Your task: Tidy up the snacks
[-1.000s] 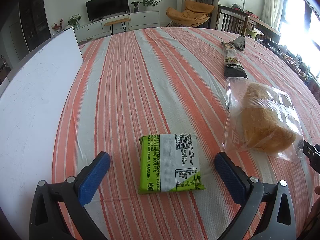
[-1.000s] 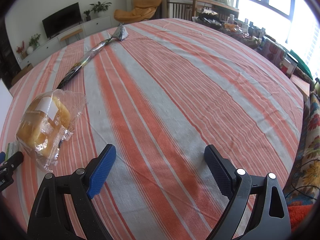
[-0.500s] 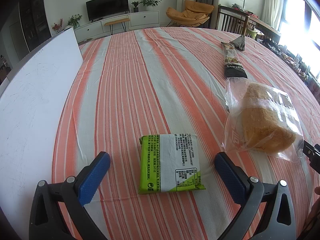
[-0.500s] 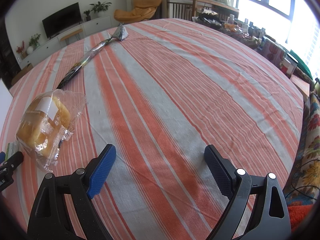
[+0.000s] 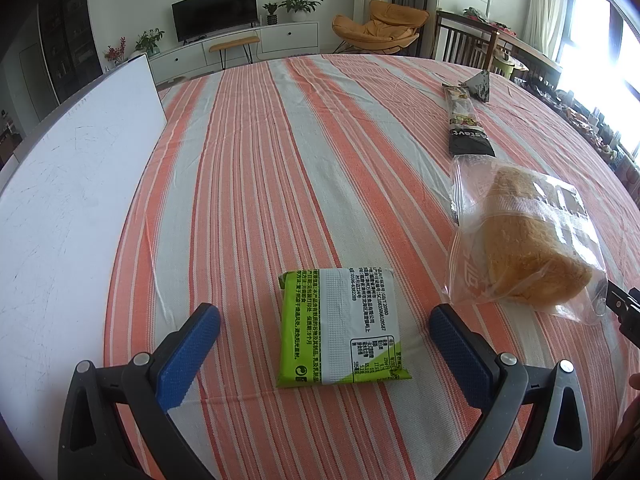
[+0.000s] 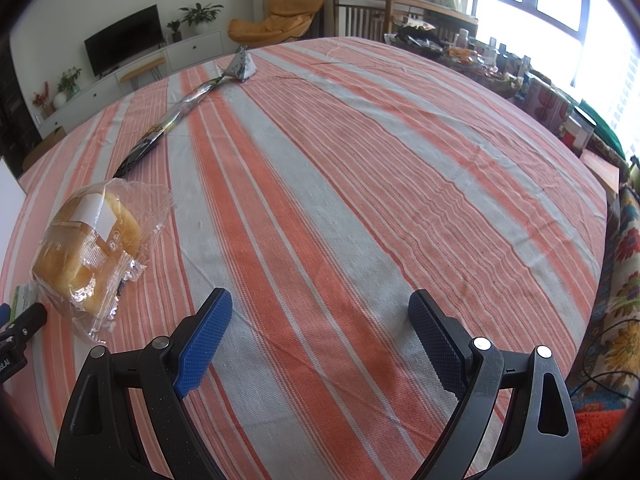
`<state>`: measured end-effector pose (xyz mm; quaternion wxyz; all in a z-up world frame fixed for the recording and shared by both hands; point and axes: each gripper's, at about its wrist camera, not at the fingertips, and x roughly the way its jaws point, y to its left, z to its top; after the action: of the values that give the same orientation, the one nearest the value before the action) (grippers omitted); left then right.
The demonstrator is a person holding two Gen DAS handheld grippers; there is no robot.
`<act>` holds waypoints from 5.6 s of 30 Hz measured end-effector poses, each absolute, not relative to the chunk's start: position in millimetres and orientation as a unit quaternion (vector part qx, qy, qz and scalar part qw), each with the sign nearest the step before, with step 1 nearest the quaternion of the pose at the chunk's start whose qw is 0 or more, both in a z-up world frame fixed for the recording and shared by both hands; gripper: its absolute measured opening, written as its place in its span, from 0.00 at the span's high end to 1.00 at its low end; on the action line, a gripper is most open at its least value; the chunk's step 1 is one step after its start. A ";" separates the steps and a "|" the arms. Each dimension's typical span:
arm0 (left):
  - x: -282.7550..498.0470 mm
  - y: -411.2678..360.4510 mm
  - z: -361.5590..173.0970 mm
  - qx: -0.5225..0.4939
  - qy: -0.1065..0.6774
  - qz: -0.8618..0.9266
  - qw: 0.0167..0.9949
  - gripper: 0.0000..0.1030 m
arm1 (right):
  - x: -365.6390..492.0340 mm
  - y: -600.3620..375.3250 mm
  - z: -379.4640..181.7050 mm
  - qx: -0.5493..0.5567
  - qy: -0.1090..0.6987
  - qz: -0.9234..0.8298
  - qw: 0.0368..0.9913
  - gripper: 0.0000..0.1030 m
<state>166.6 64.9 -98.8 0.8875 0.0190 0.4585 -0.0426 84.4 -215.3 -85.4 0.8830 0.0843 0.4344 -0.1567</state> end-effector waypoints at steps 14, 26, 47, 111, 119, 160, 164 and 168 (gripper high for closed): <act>166.6 64.9 -98.7 0.019 0.459 -0.043 0.887 0.00 | 84.1 -215.5 -85.3 0.084 0.434 -0.157 0.883 0.10; 166.6 64.9 -98.7 0.019 0.459 -0.043 0.887 0.00 | 76.5 -246.6 -67.0 0.186 0.399 -0.110 0.891 0.12; 167.2 64.2 -97.9 0.019 0.458 -0.041 0.888 0.00 | 336.8 -149.8 -67.9 0.088 0.584 0.032 0.806 0.83; 3.6 133.4 84.9 -0.227 0.338 -0.229 0.884 0.53 | 2.7 -292.1 -2.9 0.472 0.383 0.240 0.757 0.91; -21.3 221.7 124.4 -0.256 0.291 -0.172 0.906 0.53 | 23.4 -179.9 52.7 0.447 0.381 0.364 0.722 0.91; 52.4 62.0 43.7 -0.074 0.389 -0.135 0.908 0.03 | 86.4 -266.2 -55.8 0.099 0.400 -0.186 0.892 0.26; 70.3 16.5 7.6 -0.021 0.414 -0.138 0.899 0.03 | 86.5 -270.0 -60.5 0.107 0.402 -0.202 0.887 0.26; 93.6 2.5 -39.9 0.011 0.442 -0.103 0.891 0.03 | 82.4 -276.0 -65.5 0.128 0.410 -0.207 0.879 0.26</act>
<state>93.6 2.5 -39.9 0.8912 0.0109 0.4417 -0.1030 82.4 -276.0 -65.5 0.8788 0.1277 0.4104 -0.2074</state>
